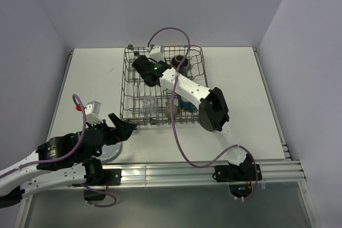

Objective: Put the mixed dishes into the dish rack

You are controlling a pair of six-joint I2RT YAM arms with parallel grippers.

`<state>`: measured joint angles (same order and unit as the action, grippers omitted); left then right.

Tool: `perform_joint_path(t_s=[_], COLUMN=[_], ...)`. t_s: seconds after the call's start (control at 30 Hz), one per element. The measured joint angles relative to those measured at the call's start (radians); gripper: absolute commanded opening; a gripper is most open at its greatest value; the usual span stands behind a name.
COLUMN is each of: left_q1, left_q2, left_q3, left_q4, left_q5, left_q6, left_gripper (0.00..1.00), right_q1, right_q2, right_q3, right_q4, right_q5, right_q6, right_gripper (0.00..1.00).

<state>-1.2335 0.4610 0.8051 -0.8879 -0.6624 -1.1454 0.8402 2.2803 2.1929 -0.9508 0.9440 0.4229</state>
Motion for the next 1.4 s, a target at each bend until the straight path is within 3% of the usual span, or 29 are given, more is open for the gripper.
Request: perform_joint_path(t_s=[0.47, 0.6, 0.63, 0.73, 0.77, 0.87, 1.13, 1.4], left_q1=[0.000, 0.000, 0.000, 0.000, 0.000, 0.000, 0.000, 0.000], left_q2=[0.017, 0.021, 0.021, 0.021, 0.021, 0.024, 0.055, 0.120], left_q3=[-0.001, -0.001, -0.001, -0.001, -0.001, 0.006, 0.060, 0.189], left_q4=[0.000, -0.002, -0.002, -0.014, -0.018, -0.029, -0.085, -0.175], left_q5=[0.002, 0.003, 0.004, 0.004, 0.004, 0.003, -0.018, -0.099], left_q6=[-0.001, -0.005, -0.009, -0.021, -0.023, -0.027, -0.025, -0.019], left_gripper=[0.98, 0.99, 0.99, 0.99, 0.99, 0.99, 0.99, 0.99], right_q1=[0.001, 0.001, 0.001, 0.003, 0.003, 0.007, 0.056, 0.211], right_q2=[0.017, 0.017, 0.017, 0.015, 0.014, 0.011, -0.120, -0.575], right_q3=[-0.018, -0.022, -0.022, -0.038, -0.050, -0.084, -0.209, -0.590], right_q4=[-0.012, -0.026, -0.029, -0.023, -0.022, -0.023, -0.029, 0.123], right_q5=[-0.064, -0.082, -0.087, -0.099, -0.100, -0.105, -0.116, -0.226], right_q6=[0.071, 0.091, 0.098, 0.114, 0.117, 0.135, 0.210, 0.349], right_gripper=[0.01, 0.16, 0.27, 0.45, 0.60, 0.72, 0.77, 0.76])
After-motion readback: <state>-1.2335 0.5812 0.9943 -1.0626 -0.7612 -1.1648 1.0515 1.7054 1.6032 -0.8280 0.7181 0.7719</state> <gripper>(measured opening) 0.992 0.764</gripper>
